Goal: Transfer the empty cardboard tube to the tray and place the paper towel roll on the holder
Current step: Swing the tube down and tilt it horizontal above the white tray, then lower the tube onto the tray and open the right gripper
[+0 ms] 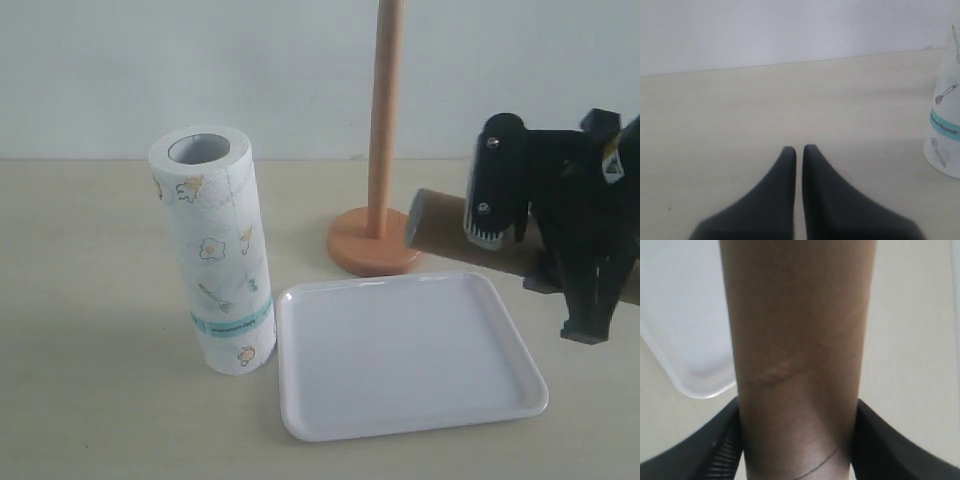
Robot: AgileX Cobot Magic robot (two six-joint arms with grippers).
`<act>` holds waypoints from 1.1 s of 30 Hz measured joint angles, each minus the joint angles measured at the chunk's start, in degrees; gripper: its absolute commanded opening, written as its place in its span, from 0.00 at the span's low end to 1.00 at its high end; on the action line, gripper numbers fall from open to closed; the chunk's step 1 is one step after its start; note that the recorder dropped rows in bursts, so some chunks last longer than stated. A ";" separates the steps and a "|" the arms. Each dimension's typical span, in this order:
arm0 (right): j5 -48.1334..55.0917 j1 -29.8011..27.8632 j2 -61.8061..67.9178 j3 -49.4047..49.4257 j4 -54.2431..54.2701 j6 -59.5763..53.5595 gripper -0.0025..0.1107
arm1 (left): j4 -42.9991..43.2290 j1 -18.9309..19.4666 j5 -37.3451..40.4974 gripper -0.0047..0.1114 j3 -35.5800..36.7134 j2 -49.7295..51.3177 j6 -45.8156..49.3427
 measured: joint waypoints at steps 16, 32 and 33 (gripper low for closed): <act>6.89 4.41 20.85 -12.13 7.27 -19.27 0.02 | 0.00 0.00 0.00 0.08 0.00 0.00 0.00; -5.15 6.16 25.42 -12.25 7.36 -5.54 0.46 | 0.00 0.00 0.00 0.08 0.00 0.00 0.00; -5.15 6.16 25.42 -12.25 7.36 -5.42 0.46 | 0.00 0.00 0.00 0.08 0.00 0.00 0.00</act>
